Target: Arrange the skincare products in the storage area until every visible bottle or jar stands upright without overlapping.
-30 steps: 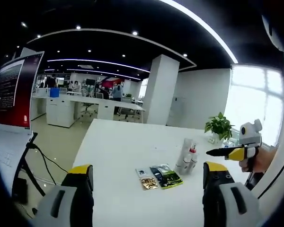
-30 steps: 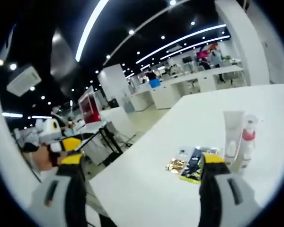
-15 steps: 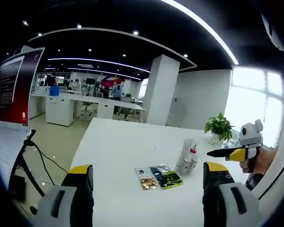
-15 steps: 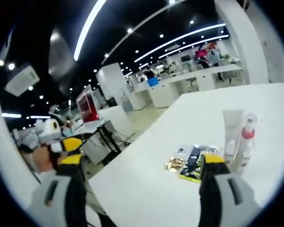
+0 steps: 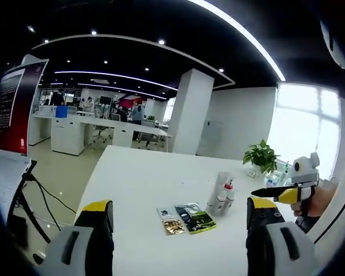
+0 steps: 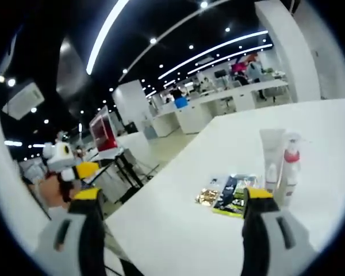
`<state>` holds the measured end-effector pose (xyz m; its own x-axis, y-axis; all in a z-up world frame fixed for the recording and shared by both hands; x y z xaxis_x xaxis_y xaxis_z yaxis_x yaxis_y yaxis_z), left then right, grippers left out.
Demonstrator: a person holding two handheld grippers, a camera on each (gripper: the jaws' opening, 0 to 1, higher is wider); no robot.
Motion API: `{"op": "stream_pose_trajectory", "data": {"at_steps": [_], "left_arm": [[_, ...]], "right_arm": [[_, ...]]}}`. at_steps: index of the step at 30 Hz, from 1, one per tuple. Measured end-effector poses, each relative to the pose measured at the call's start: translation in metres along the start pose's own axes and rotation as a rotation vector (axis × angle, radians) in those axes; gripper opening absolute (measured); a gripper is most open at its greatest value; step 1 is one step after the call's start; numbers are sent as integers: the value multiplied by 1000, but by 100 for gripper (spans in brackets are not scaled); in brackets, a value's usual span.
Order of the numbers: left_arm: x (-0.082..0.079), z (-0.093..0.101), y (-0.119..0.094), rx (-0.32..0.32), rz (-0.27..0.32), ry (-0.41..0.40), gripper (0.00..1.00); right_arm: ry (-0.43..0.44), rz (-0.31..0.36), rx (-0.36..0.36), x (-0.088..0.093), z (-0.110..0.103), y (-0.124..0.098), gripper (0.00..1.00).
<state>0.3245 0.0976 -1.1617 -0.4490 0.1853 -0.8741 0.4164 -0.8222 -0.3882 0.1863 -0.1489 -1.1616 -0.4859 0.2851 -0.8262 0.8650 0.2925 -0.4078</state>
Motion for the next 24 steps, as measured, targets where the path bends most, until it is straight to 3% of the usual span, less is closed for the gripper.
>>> {"op": "stream_pose_trajectory", "data": {"at_steps": [4, 9, 24], "left_arm": [[3, 0, 7, 7, -20, -6, 99], [-2, 10, 6, 22, -5, 12, 100], [2, 3, 3, -10, -30, -22, 99]], "right_arm": [[32, 2, 22, 4, 5, -4, 99], [16, 5, 25, 3, 4, -8, 99], [39, -4, 19, 5, 3, -1, 99]]}}
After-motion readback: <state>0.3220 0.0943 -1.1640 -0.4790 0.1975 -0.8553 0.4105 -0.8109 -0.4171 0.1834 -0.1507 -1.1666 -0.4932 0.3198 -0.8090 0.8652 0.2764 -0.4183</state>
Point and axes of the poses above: the point that each gripper's makers call its tool centre point, and the gripper's own axes: y roughly forward along the fingers, z roughly to its right, x roughly out of its underside, the point moved 7 cm from there along -y, roughly backward along the fingers, and after that the axes turned 10 degrees about -z, right-handed, at the moved point
